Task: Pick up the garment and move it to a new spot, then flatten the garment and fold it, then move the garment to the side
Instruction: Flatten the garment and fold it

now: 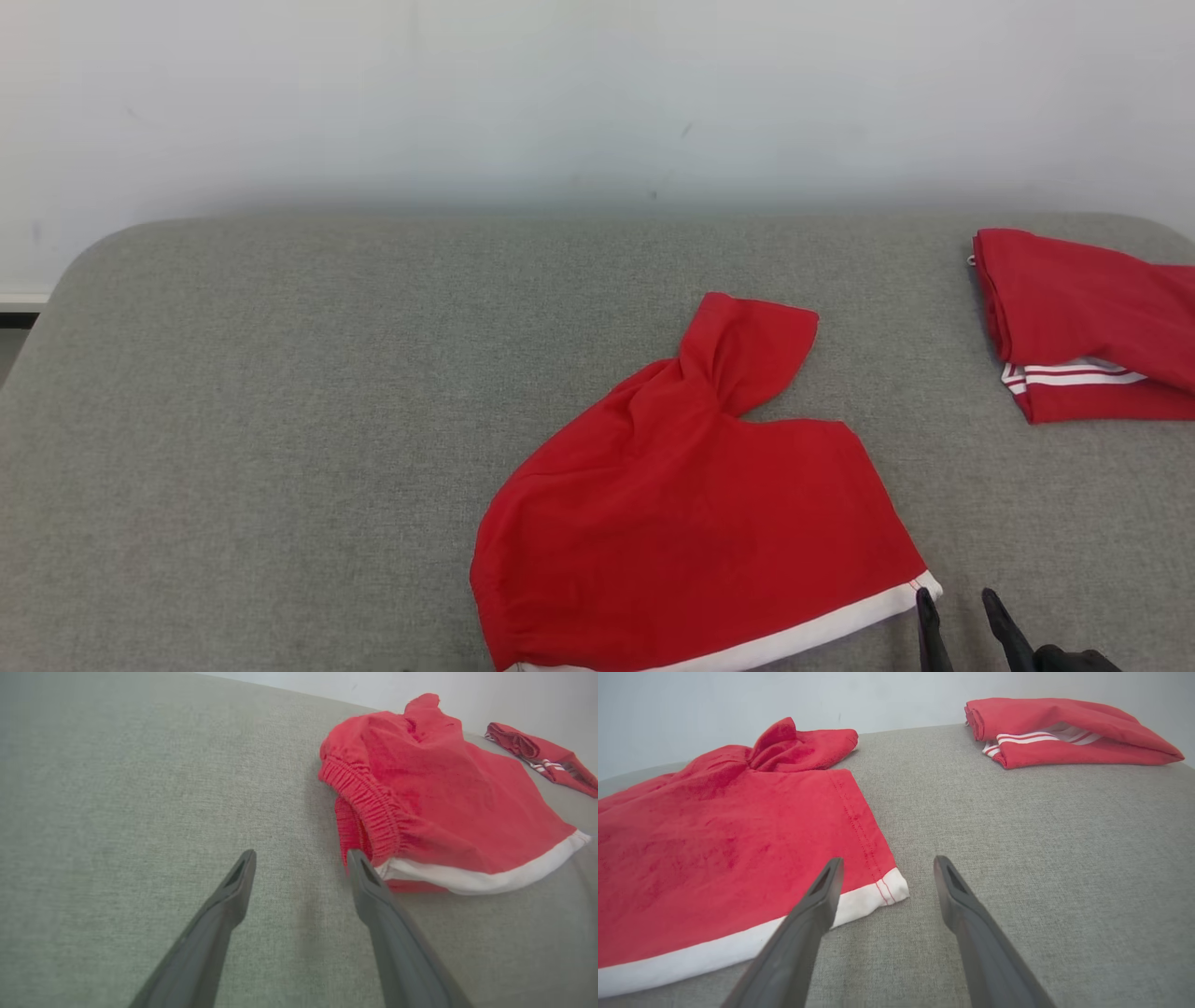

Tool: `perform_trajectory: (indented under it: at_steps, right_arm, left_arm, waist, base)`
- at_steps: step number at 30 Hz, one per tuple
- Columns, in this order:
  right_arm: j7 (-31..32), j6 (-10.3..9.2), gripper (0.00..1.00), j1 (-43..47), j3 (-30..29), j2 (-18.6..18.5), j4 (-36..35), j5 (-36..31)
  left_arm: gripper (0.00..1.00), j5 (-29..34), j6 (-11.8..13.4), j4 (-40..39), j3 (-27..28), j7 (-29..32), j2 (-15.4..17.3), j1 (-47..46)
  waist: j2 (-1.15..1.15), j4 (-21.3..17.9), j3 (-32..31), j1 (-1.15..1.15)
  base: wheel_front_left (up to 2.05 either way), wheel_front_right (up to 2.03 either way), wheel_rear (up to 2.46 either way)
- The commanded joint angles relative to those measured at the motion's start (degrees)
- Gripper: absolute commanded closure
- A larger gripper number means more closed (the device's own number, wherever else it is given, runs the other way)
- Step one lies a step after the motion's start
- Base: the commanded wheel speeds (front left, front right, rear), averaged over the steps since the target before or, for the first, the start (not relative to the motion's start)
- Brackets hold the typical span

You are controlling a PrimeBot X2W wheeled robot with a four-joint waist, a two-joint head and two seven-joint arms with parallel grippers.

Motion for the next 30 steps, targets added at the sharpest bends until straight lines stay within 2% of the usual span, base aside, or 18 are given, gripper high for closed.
perform_trajectory:
  at_steps: [1,10,24,25,26,27,30]
  right_arm:
    - [0.0,-0.16,0.00,0.3,0.1,0.0,0.4,-0.5]
    - [0.0,-0.16,0.00,-1.9,1.3,-1.0,3.7,-1.3]
    - [0.0,-0.16,0.00,-9.3,3.4,-1.1,13.0,-2.0]
    - [0.0,-0.16,0.26,-9.9,3.7,-1.2,14.3,-1.9]
    - [0.0,-0.16,1.00,-10.4,4.0,-1.1,15.4,-1.7]
    - [0.0,-0.16,1.00,-11.0,4.3,-1.1,15.9,-1.5]
    - [0.0,-0.16,1.00,-11.4,4.4,-1.1,16.2,-1.1]
  left_arm:
    - [0.00,0.1,-0.3,0.6,-1.1,-0.2,-0.1,0.5]
    - [0.00,-1.3,-0.3,5.6,-7.3,-0.2,0.5,-3.4]
    - [0.00,-2.9,-0.3,10.5,-9.9,-0.2,2.0,-9.5]
    - [0.03,-3.1,-0.3,10.7,-10.2,-0.2,2.1,-9.8]
    - [0.69,-3.5,-0.3,11.0,-10.6,-0.2,2.1,-10.1]
    - [1.00,-3.6,-0.3,11.1,-11.2,-0.2,2.2,-10.5]
    - [1.00,-4.4,-0.2,11.2,-12.2,-0.2,2.6,-10.9]
  waist:
    - [0.00,-0.2,0.1,0.00]
    - [0.00,-0.9,1.3,0.00]
    - [0.00,-1.8,3.3,0.00]
    - [0.00,-1.7,3.4,0.00]
    - [0.00,-1.6,3.4,0.00]
    - [0.00,-1.4,3.4,0.00]
    - [0.00,-1.1,3.2,0.00]
  base:
    - [0.00,0.00,0.00]
    - [0.00,0.00,0.00]
    - [0.00,0.00,0.00]
    - [0.00,0.00,0.00]
    - [0.00,0.00,0.00]
    - [0.00,0.00,0.00]
    - [0.00,0.00,0.00]
